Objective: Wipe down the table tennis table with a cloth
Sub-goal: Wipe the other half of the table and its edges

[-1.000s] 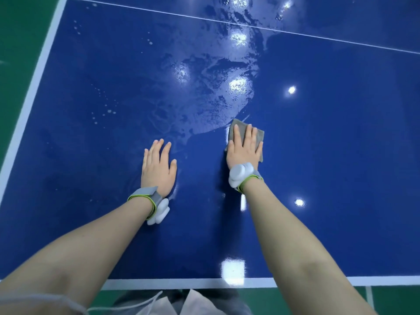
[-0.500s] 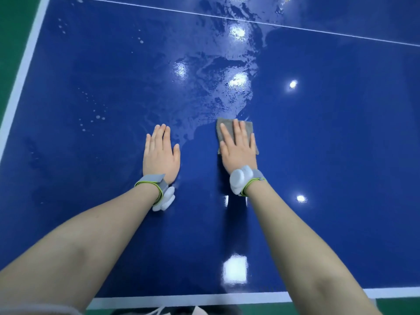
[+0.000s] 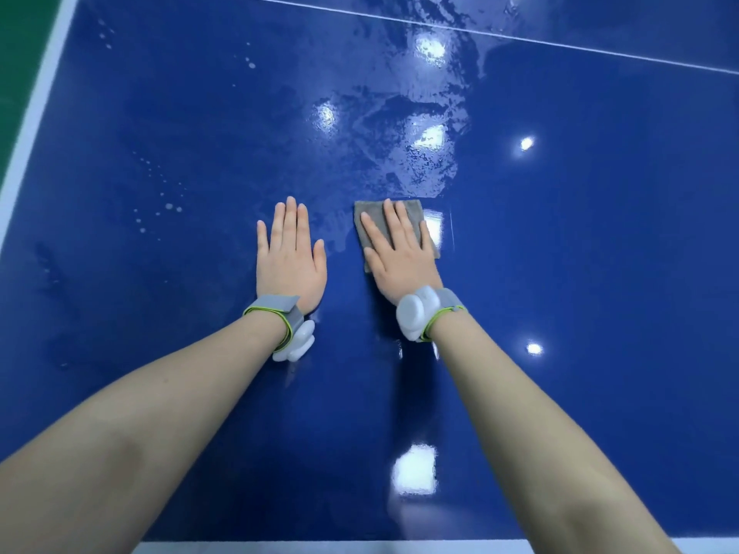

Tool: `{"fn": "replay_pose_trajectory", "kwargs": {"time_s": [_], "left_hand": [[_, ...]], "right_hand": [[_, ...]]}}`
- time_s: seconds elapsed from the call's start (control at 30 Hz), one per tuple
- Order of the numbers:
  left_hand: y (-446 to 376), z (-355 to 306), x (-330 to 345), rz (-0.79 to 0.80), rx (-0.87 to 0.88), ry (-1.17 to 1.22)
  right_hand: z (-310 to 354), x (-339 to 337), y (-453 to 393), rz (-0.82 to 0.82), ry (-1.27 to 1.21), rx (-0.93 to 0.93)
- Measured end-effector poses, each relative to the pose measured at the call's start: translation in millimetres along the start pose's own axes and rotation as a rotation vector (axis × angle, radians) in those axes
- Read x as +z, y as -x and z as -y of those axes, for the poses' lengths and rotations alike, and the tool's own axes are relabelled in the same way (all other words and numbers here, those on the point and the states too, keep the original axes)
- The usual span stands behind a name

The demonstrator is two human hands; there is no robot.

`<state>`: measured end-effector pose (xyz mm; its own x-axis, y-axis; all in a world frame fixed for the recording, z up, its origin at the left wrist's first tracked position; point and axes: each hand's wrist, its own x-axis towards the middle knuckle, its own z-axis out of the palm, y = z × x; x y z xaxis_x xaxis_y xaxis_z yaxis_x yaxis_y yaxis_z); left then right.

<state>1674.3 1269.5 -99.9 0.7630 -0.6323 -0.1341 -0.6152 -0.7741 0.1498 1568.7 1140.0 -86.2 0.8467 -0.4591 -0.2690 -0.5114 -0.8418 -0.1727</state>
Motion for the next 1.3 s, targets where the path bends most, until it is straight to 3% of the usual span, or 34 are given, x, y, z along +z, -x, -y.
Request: {"fn": "replay_pose_trajectory", "kwargs": {"time_s": [0.07, 0.2, 0.27, 0.33, 0.5, 0.63, 0.7, 0.8, 0.9, 0.97, 1.2, 1.3], "left_hand": [[-3.4, 0.8, -0.8, -0.004, -0.007, 0.001], [-9.4, -1.5, -1.3, -0.003, -0.012, 0.01], [-13.0, -1.3, -1.3, -0.004, -0.009, 0.01], [-15.0, -1.8, -1.3, 0.001, -0.004, 0.01], [-21.7, -4.7, -2.1, 0.004, 0.014, 0.004], [-27.9, -5.0, -2.3, 0.006, 0.033, -0.012], [-30.6, -4.5, -2.6, 0.009, 0.041, -0.013], [-35.3, -4.9, -1.9, 0.008, 0.045, -0.02], [-43.3, -8.3, -1.8, -0.004, 0.049, -0.015], [-49.6, -12.0, -2.4, -0.006, 0.039, -0.006], [-61.3, -20.6, -4.0, -0.009, 0.024, -0.017], [-69.2, -22.9, -4.7, -0.004, 0.027, -0.015]], "right_hand": [[-21.3, -4.4, -8.7, -0.029, -0.022, 0.042], [-51.0, -13.9, -30.6, -0.075, -0.081, 0.404], [-46.3, -14.8, -39.2, -0.068, -0.077, 0.457], [-35.6, -15.4, -44.2, -0.062, -0.077, 0.41], [-7.0, -13.5, -42.3, -0.014, 0.007, 0.093], [-25.5, -18.7, -42.4, 0.037, 0.047, -0.138], [-50.5, -25.7, -51.0, 0.021, 0.042, -0.071], [-78.3, -32.9, -67.8, -0.034, -0.038, 0.202], [-73.5, -30.4, -76.8, -0.092, -0.046, 0.333], [-58.5, -27.3, -78.3, -0.121, -0.057, 0.313], [-40.1, -26.7, -77.5, -0.087, -0.195, -0.08], [-73.3, -35.4, -89.6, -0.137, -0.211, 0.016]]}}
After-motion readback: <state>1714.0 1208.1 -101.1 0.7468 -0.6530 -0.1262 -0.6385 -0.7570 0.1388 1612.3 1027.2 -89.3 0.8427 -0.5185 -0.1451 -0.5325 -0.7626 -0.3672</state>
